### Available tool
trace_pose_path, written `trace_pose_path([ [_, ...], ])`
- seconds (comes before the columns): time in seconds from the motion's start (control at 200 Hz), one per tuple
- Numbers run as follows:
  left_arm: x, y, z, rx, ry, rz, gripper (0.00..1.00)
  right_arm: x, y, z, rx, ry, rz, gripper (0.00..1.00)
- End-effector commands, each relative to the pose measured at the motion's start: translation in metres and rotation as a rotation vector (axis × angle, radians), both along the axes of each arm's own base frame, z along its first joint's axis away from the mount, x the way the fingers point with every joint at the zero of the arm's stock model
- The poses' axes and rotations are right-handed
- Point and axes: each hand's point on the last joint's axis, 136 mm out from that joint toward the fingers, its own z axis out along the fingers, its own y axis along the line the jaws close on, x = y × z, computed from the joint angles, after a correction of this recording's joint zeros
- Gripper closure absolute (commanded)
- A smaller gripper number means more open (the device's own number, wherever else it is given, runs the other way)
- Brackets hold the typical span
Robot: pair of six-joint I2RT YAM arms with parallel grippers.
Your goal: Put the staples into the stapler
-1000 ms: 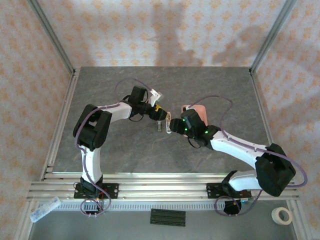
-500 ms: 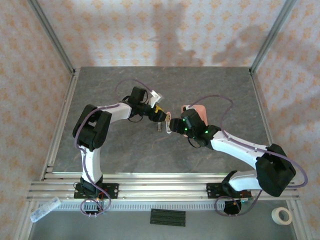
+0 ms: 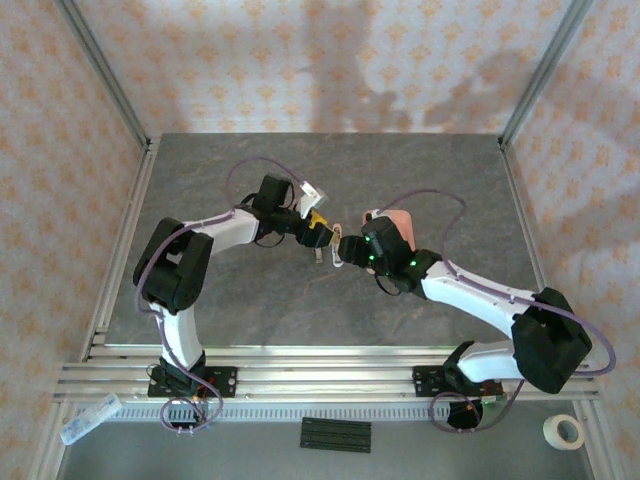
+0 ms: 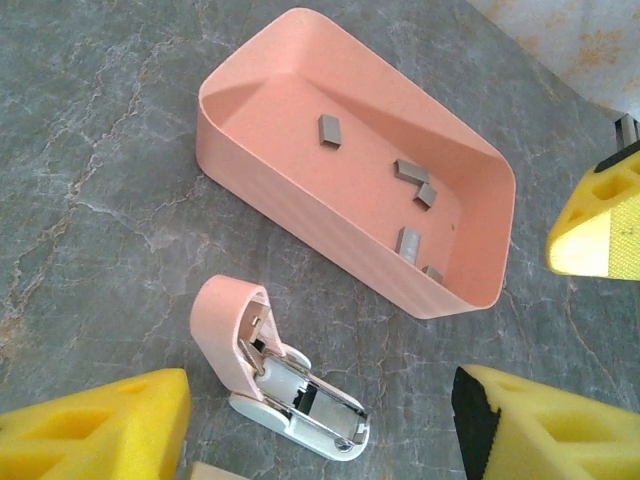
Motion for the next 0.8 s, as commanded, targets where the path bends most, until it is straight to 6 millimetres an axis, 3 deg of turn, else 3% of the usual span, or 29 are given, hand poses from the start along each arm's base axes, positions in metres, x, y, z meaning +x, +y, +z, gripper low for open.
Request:
trace_pose_path([
  [0.0,-0.014,0.001,-0.003,0.036,0.002,-0.021,0.29,0.004,0.001,0.009,0.013,-0.012,-0.003,0.38],
  [0.51,-0.036,0.006,-0.014,0.105,0.027,-0.008,0.30,0.004,0.003,0.009,0.019,-0.012,0.000,0.38],
  [0.796,-0.027,0.036,-0.005,0.204,0.101,0.275,0.32,0.004,0.003,0.009,0.022,-0.012,-0.001,0.37],
])
